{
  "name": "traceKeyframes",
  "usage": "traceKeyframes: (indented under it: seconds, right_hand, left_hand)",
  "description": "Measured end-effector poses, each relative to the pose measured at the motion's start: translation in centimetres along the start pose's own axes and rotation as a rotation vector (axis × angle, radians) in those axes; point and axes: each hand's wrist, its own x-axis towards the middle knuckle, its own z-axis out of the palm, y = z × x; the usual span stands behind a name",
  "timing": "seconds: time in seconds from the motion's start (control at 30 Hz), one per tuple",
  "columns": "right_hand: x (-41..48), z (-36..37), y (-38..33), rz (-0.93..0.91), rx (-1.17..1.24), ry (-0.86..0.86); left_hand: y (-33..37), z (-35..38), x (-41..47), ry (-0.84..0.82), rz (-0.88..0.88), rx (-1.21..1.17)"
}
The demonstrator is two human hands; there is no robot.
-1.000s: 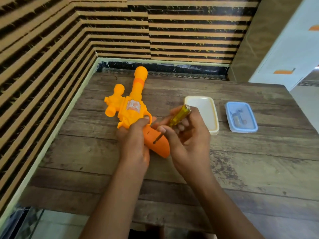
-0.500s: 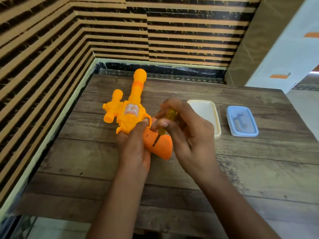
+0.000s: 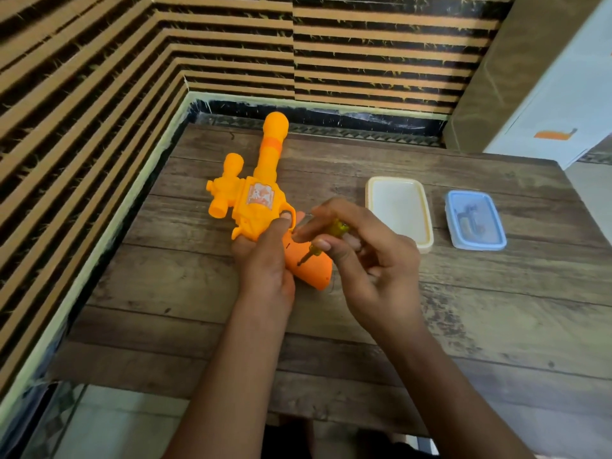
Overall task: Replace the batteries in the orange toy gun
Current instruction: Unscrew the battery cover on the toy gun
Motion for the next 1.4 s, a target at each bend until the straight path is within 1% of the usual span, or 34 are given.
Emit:
traceKeyframes:
  seconds: [0.07, 0.17, 0.3, 0.43, 0.5, 0.6, 0.63, 0.73, 0.83, 0.93, 1.0, 1.13, 1.23, 1.33, 1.4]
  right_hand:
    - [0.1, 0.0, 0.2, 0.009, 0.030, -0.029]
    - [0.1, 0.0, 0.4, -0.012, 0.045, 0.014]
    - [-0.4, 1.0, 1.8, -0.107, -0.214, 0.111]
    - [-0.9, 1.6, 1.8, -0.087, -0.250, 0.203]
    - [-0.9, 2.0, 1.2, -0.081, -0.236, 0.198]
    - [-0.4, 2.3, 1.0, 0.019, -0.079, 0.224]
    - [-0.4, 2.3, 1.1, 0.014, -0.093, 0.225]
    - [-0.7, 1.7, 1.1, -0.012, -0.236, 0.177]
    - [-0.5, 1.4, 0.4, -0.002, -0.228, 0.166]
    - [-0.4, 1.3, 0.0, -0.076, -0.288, 0.168]
    - [-0.4, 1.3, 0.1, -0.069, -0.287, 0.177]
    - [-0.3, 1.1, 0.5, 0.014, -0.211, 0.214]
    - [-0.1, 0.5, 0.4, -0.036, -0.254, 0.182]
    - [0.0, 0.4, 0.2, -0.150, -0.333, 0.178]
    - [0.0, 0.2, 0.2, -0.158, -0.341, 0.196]
  left_hand:
    - [-0.1, 0.3, 0.0, -0.002, -0.001, -0.005]
    - [-0.2, 1.0, -0.8, -0.015, -0.007, -0.005]
    - [-0.8, 1.1, -1.3, -0.090, -0.052, -0.015]
    - [-1.0, 1.0, -1.3, -0.149, -0.097, -0.022]
    - [-0.5, 0.8, -1.1, -0.148, -0.115, -0.042]
    - [-0.2, 0.6, -0.9, -0.123, -0.148, -0.050]
    - [-0.2, 0.7, -1.0, -0.121, -0.147, -0.048]
    - [-0.2, 0.7, -1.2, -0.137, -0.120, -0.034]
    - [-0.2, 0.7, -1.3, -0.149, -0.125, -0.026]
    - [-0.6, 0.8, -1.2, -0.134, -0.129, -0.042]
    - [-0.6, 1.0, -1.3, -0.129, -0.132, -0.036]
    - [-0.6, 1.1, -1.1, -0.131, -0.140, -0.047]
    - [-0.7, 1.0, -1.1, -0.141, -0.101, -0.058]
    - [-1.0, 1.0, -1.2, -0.163, -0.059, -0.024]
    - [-1.2, 1.2, -1.2, -0.142, -0.049, -0.017]
